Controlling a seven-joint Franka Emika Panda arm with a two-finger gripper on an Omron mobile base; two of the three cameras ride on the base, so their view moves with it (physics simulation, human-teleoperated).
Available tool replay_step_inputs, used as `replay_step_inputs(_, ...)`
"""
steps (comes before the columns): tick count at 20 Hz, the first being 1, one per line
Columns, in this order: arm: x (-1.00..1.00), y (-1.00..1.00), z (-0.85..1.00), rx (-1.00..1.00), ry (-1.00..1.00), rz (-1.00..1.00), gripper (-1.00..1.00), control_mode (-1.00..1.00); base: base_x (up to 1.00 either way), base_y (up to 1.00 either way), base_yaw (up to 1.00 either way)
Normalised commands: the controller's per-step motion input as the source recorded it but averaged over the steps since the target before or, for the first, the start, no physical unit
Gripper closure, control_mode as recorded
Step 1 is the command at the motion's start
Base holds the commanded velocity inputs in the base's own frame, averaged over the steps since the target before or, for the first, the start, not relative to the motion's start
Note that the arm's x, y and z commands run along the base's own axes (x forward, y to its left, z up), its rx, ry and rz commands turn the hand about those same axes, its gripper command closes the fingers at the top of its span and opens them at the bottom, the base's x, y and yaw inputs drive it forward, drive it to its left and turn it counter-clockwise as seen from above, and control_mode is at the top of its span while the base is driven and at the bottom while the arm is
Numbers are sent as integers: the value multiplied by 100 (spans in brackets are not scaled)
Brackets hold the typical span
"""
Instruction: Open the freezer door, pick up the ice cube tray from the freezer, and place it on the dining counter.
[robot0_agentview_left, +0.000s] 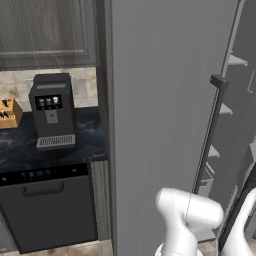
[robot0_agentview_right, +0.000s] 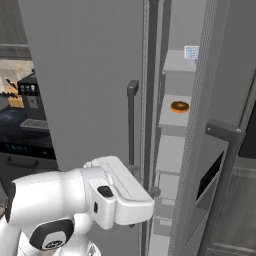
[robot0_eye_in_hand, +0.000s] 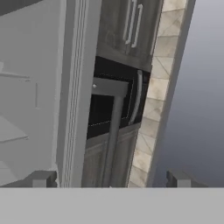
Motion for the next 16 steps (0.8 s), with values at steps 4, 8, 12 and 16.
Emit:
replay_step_inputs(4,0,58,3,0,0,-3,-100,-100,0,0,0)
replay_step_inputs(8,0,53,8,0,0,-6,-100,-100,0,0,0)
replay_step_inputs(12,3,50,0,0,0,-6,-100,-100,0,0,0)
replay_step_inputs(16,46,37,0,0,-3,-8,-100,-100,0,0,0)
